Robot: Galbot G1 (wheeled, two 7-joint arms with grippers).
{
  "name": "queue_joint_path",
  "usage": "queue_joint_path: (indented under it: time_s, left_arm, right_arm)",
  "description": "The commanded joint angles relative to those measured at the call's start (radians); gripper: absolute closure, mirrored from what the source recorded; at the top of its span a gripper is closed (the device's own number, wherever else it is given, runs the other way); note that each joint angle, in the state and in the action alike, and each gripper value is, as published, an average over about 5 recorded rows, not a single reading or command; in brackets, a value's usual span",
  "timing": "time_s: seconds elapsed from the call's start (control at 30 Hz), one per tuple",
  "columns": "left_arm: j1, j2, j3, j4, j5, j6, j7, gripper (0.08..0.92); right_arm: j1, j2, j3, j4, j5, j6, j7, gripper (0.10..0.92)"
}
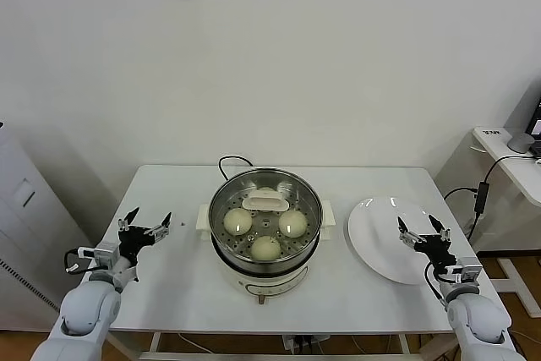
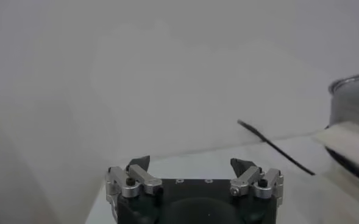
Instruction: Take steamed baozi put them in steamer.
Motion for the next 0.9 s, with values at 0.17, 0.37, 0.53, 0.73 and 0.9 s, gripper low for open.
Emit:
queue_joint_path:
  time_s: [0.17,0.37,0.53,0.73,0.9]
  left_arm:
    - [-0.002,-0.006,0.005,0.059,-0.035,-0.009,-0.005,0.177]
    - [-0.001,-0.006,0.006,0.057,-0.035,-0.009,-0.005,0.177]
    - [-0.001,-0.010,0.006,0.055,-0.035,-0.008,-0.005,0.177]
    - [0.002,-0.013,0.005,0.046,-0.033,-0.005,-0.005,0.177]
    - [0.006,-0.013,0.004,0.042,-0.033,-0.004,-0.005,0.177]
  right_arm:
    - [0.001,0.000,-0.009,0.005,-0.010,-0.015,0.007,0.203]
    - [0.002,0.002,-0.013,0.004,-0.011,-0.018,0.008,0.203]
    - [0.004,0.003,-0.015,0.001,-0.011,-0.018,0.007,0.203]
    - [0.003,0.004,-0.012,0.005,-0.029,-0.021,0.005,0.203]
    - [0.001,0.003,-0.006,0.015,-0.042,-0.033,0.004,0.203]
